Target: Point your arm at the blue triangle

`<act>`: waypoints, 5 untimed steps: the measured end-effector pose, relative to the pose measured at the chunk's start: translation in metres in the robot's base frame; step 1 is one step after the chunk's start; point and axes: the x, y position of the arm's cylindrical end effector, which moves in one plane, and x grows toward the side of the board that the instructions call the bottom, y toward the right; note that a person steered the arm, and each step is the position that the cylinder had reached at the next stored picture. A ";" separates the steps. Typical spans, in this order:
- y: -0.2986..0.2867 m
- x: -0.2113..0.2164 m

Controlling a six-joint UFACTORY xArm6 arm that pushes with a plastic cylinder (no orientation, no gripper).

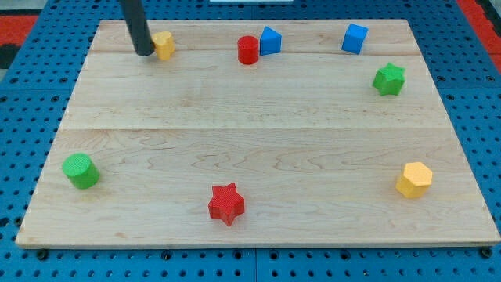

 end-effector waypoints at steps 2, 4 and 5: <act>0.019 0.053; 0.027 0.014; 0.053 0.025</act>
